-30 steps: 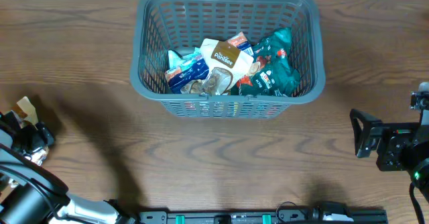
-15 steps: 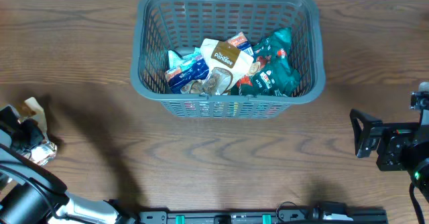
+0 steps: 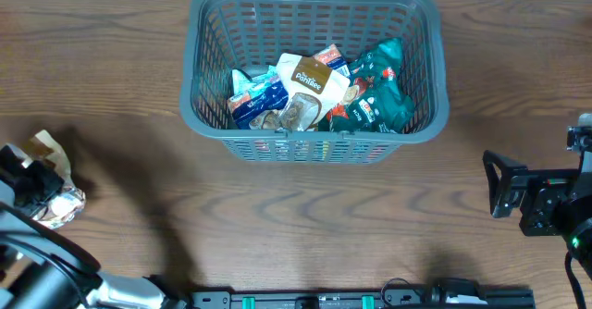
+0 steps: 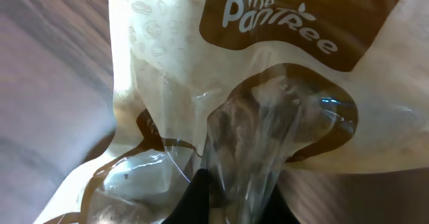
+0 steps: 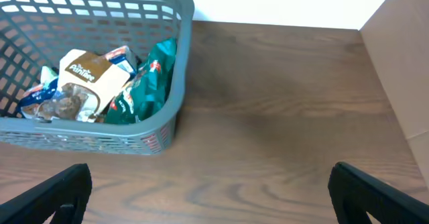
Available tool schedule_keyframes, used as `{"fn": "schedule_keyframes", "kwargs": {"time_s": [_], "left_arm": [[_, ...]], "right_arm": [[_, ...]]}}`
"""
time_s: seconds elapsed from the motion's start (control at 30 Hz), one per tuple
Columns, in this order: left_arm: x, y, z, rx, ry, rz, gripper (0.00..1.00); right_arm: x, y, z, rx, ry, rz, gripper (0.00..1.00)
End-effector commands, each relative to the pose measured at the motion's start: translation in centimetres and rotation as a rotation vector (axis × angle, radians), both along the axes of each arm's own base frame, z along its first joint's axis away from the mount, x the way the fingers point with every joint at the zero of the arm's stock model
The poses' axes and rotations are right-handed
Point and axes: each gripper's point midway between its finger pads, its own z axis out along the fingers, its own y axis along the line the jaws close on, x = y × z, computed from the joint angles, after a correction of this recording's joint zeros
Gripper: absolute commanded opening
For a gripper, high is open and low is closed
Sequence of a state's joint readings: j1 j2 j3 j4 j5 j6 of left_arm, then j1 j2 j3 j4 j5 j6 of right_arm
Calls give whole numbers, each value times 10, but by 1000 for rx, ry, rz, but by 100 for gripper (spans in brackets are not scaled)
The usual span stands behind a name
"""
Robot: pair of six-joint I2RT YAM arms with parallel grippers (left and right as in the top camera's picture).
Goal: Pack container
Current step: 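Grasp the second PanTree snack bag at the table's left edge, then lift the second PanTree bag with the left gripper toward the basket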
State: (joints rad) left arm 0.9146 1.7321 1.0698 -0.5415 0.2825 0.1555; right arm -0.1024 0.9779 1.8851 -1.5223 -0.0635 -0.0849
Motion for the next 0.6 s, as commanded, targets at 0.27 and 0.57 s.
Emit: {"fn": "schedule_keyframes", "kwargs": {"time_s": [0.27, 0.57], "left_arm": [[44, -24, 178, 119, -402, -24, 6], [87, -111, 291, 185, -571, -271, 6]], "right_arm": [[0, -2, 1, -10, -3, -3, 99], [0, -2, 1, -10, -3, -3, 99]]}}
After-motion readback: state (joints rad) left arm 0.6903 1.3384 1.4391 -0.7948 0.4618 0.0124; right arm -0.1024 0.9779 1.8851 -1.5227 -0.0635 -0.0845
